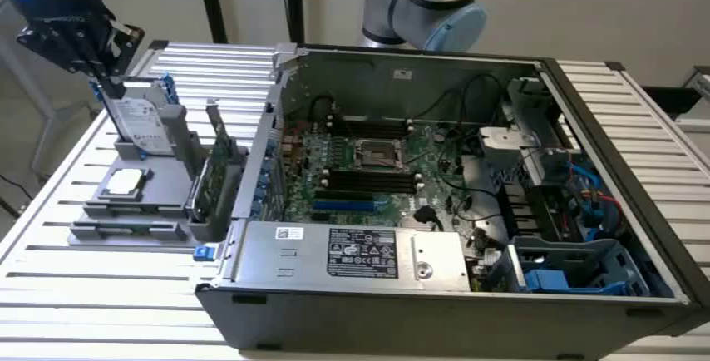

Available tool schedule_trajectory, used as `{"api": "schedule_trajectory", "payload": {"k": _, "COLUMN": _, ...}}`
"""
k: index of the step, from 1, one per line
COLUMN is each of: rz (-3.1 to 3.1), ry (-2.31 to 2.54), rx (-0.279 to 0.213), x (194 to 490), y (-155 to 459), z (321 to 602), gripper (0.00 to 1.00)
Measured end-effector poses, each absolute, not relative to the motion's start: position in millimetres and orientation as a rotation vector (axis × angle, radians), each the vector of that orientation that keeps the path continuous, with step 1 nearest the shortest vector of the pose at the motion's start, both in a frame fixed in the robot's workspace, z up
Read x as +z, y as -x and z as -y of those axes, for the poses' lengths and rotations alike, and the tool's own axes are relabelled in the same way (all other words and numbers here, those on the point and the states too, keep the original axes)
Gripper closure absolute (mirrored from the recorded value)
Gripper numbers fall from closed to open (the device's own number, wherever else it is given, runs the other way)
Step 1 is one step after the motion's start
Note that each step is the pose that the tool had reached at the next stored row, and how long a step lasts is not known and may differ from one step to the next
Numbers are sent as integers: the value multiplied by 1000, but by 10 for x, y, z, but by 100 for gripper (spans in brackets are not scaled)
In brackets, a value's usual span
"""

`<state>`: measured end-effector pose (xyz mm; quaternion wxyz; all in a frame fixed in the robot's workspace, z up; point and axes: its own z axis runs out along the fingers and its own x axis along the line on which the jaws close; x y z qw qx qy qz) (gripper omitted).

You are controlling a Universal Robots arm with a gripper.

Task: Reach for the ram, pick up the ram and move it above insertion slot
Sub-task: 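Reach for the ram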

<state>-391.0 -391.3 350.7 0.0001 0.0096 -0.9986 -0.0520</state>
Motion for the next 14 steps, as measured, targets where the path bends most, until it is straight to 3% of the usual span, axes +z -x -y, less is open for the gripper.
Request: {"api": "schedule_trajectory", "payload": {"k": 14, "rz": 3136, "ry": -30, "rx": -182, "x": 3507, "y": 3909, "z": 3952, "gripper": 89}}
